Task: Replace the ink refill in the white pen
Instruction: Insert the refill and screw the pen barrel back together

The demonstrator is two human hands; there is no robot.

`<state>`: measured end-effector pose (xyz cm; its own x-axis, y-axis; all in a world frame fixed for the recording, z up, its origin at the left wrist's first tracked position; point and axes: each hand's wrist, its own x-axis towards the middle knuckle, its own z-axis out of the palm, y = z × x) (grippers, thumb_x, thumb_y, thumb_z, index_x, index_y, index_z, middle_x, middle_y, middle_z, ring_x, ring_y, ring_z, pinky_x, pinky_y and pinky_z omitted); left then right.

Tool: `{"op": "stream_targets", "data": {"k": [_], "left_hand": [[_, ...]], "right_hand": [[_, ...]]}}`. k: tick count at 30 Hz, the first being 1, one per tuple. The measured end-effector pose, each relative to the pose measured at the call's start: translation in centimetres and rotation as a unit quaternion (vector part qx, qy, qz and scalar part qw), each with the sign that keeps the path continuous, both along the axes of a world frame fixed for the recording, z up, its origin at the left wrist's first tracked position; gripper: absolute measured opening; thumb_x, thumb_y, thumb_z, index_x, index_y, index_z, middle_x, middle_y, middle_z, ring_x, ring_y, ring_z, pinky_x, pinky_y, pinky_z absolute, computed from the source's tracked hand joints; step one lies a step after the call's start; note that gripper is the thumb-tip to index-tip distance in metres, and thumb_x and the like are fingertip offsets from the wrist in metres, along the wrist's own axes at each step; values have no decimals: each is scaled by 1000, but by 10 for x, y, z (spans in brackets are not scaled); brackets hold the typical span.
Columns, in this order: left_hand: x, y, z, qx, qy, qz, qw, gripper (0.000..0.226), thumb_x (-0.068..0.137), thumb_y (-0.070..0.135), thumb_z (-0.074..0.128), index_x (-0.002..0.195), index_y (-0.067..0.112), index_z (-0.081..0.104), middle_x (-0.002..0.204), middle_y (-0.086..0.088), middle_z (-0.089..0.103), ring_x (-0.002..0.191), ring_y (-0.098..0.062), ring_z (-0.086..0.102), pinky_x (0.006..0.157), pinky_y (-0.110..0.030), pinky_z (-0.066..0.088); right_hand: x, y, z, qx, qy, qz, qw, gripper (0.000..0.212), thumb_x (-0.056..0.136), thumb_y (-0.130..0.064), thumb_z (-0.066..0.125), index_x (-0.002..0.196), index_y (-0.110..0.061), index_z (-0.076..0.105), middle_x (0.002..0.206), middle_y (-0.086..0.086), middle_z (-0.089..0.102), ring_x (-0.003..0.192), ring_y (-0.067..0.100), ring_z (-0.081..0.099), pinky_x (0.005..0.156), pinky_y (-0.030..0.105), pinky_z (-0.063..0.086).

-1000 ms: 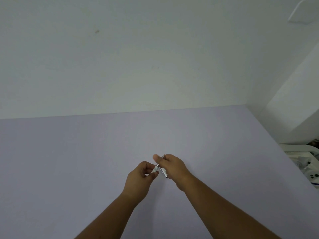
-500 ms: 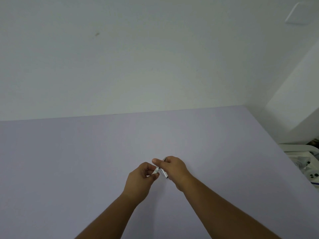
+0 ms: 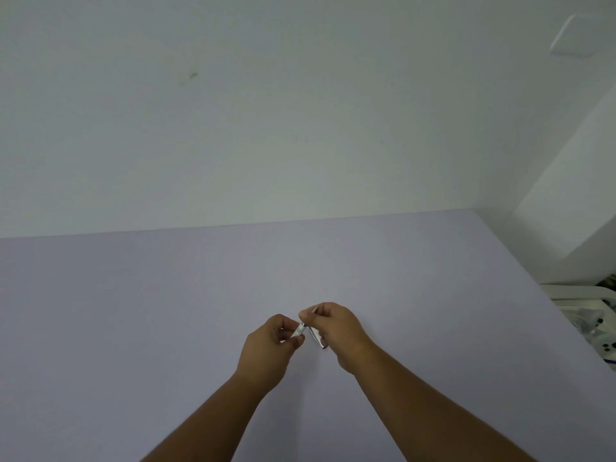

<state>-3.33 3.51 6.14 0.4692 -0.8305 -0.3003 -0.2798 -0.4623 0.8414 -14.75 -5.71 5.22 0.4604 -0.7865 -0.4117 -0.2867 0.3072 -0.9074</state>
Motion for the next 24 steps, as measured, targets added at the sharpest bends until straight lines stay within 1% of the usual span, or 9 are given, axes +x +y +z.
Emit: {"op": "stream_targets", "data": {"k": [2, 3, 7, 10, 12, 16, 19, 21, 24], "left_hand": [[-3, 0, 0, 0, -4, -12, 1000, 6, 85, 23, 68, 83, 28, 64, 84, 7, 71, 80, -11, 66, 74, -30, 53], [-4, 1, 1, 0, -5, -12, 1000, 8, 85, 23, 68, 83, 29, 64, 84, 8, 71, 80, -10, 66, 75, -30, 53], [-4, 0, 1, 2, -3, 0, 1000, 7, 84, 24, 69, 84, 29, 64, 83, 9, 71, 79, -10, 65, 71, -26, 51], [-7, 2, 0, 4, -6, -11, 1000, 7, 84, 24, 68, 82, 29, 64, 83, 8, 72, 80, -11, 66, 74, -30, 53], [-8, 3, 0, 4, -9, -12, 1000, 9, 84, 24, 68, 80, 30, 63, 83, 9, 71, 80, -9, 65, 75, -30, 53], [-7, 2, 3, 4, -3, 2, 1000, 9, 84, 24, 69, 81, 31, 63, 84, 9, 71, 80, -12, 66, 76, -33, 54], [-9, 2, 3, 7, -5, -10, 1000, 5, 84, 23, 67, 84, 28, 64, 85, 7, 72, 81, -13, 66, 75, -34, 54], [-10, 2, 4, 6, -4, -8, 1000, 5, 84, 24, 67, 84, 27, 65, 85, 8, 72, 80, -11, 66, 74, -32, 53], [-9, 2, 5, 4, 5, 5, 1000, 5, 84, 25, 68, 85, 28, 65, 84, 7, 72, 76, -14, 66, 68, -31, 52]], "right_hand": [[1, 1, 1, -9, 52, -6, 999, 41, 73, -49, 71, 66, -15, 51, 69, 3, 51, 66, 19, 46, 60, 28, 39], [1, 2, 2, -8, 55, -5, 998, 44, 73, -53, 70, 67, -15, 49, 70, 4, 50, 67, 19, 45, 61, 28, 39], [-4, 2, 4, 17, -22, 7, 1000, 8, 84, -32, 65, 79, -26, 69, 84, -7, 68, 78, 13, 57, 64, 23, 43], [-2, 3, 5, -5, 53, 5, 999, 31, 77, -45, 69, 66, -19, 58, 66, -4, 58, 63, 13, 50, 60, 24, 41], [-1, 4, 7, -9, 75, 4, 997, 39, 75, -54, 67, 66, -18, 53, 68, -2, 54, 64, 15, 47, 60, 24, 40], [-6, 3, 10, 18, -21, 10, 1000, 6, 84, -28, 66, 80, -25, 69, 82, -5, 65, 73, 13, 54, 62, 22, 42], [-5, 2, 10, -9, 49, 0, 999, 29, 78, -40, 71, 64, -18, 59, 66, -3, 59, 60, 13, 49, 57, 23, 39], [-4, 2, 10, -5, 64, -3, 998, 40, 76, -49, 70, 63, -15, 52, 66, 1, 54, 59, 15, 44, 56, 24, 38], [-8, 2, 10, 32, -19, 5, 999, 13, 82, -33, 67, 75, -23, 68, 82, 1, 63, 72, 17, 50, 62, 25, 42]]}}
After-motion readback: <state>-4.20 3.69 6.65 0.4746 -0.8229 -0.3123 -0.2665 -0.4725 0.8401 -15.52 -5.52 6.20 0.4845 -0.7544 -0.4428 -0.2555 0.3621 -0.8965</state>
